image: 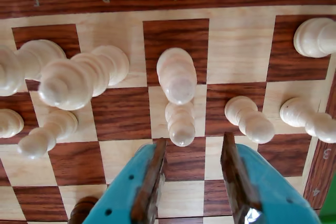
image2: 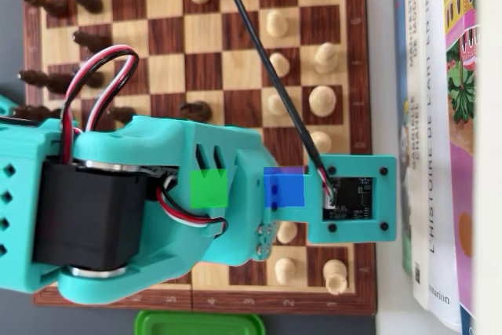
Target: Play chess
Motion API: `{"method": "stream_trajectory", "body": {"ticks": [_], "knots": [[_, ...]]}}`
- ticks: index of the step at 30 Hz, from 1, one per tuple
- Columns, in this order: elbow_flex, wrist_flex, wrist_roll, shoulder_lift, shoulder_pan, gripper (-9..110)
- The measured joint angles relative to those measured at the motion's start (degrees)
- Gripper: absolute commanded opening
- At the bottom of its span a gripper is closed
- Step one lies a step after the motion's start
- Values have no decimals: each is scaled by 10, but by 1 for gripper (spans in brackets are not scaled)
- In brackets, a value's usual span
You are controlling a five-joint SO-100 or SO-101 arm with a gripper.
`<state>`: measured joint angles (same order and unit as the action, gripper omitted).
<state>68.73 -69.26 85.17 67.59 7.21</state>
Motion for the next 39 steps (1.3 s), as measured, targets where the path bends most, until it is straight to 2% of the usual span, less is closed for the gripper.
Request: {"method": "stream_trajectory", "body": {"ticks": [39], "knots": [[-37, -1, 9, -59, 0, 15]]}}
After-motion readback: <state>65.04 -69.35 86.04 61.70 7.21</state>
